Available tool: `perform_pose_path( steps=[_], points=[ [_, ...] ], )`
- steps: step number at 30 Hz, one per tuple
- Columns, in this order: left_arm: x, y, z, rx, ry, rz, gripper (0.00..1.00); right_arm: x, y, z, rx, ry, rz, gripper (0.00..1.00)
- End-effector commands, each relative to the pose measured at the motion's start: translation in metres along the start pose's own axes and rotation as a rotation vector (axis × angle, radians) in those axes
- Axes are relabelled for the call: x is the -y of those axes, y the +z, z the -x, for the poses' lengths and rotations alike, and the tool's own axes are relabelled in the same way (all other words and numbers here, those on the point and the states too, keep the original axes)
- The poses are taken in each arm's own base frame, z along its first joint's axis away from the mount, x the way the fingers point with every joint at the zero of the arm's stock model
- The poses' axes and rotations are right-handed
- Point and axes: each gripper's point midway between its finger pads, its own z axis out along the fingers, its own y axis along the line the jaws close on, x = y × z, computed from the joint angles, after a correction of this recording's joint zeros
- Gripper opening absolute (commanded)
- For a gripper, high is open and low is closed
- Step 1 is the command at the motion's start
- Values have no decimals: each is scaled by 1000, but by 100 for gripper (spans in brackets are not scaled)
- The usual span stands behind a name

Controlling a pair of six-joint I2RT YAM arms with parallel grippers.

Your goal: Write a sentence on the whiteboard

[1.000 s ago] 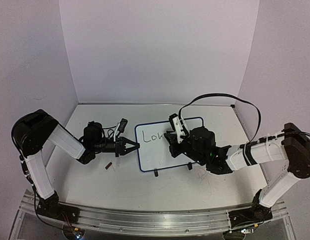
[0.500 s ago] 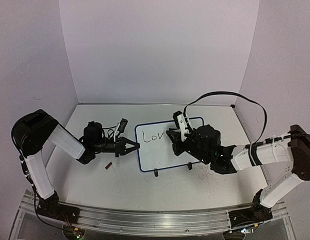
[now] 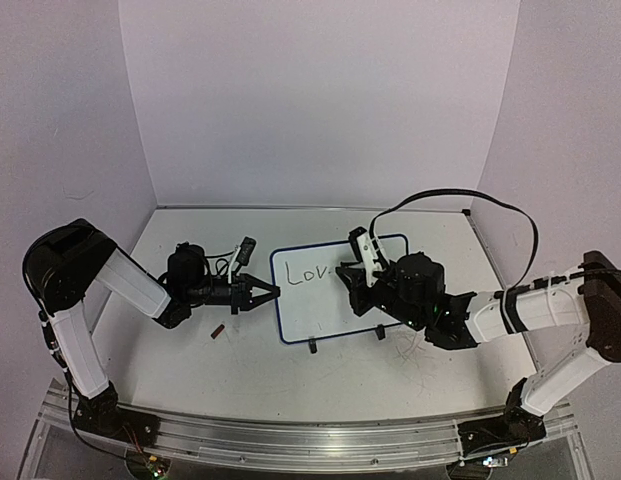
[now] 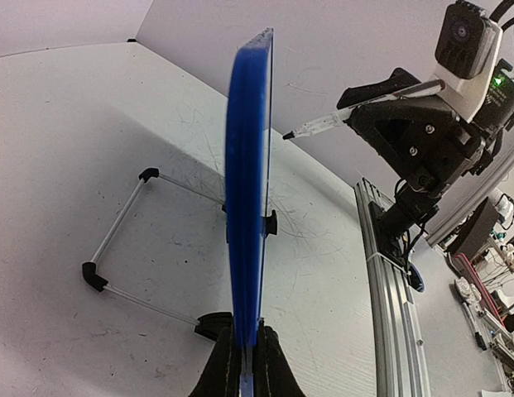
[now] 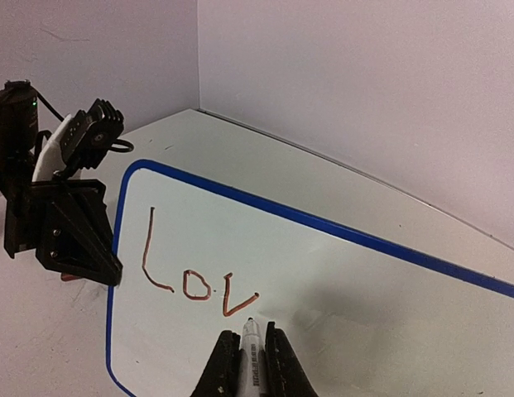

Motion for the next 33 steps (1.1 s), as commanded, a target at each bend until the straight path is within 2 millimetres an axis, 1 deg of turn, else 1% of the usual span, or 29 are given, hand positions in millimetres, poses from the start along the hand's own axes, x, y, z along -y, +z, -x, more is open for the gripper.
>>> perform_pose_path(
  steps=[1, 15, 26, 33],
  points=[
    [4, 0, 9, 9, 38, -4, 0, 6, 5, 19, 50, 23, -35, 0],
    [6, -1, 11, 13, 41, -8, 0, 3, 13, 22, 62, 25, -31, 0],
    [7, -1, 13, 15, 46, -12, 0, 15, 14, 15, 46, 28, -85, 0],
    [7, -1, 12, 11, 45, -12, 0, 22, 9, 14, 47, 36, -117, 0]
  ],
)
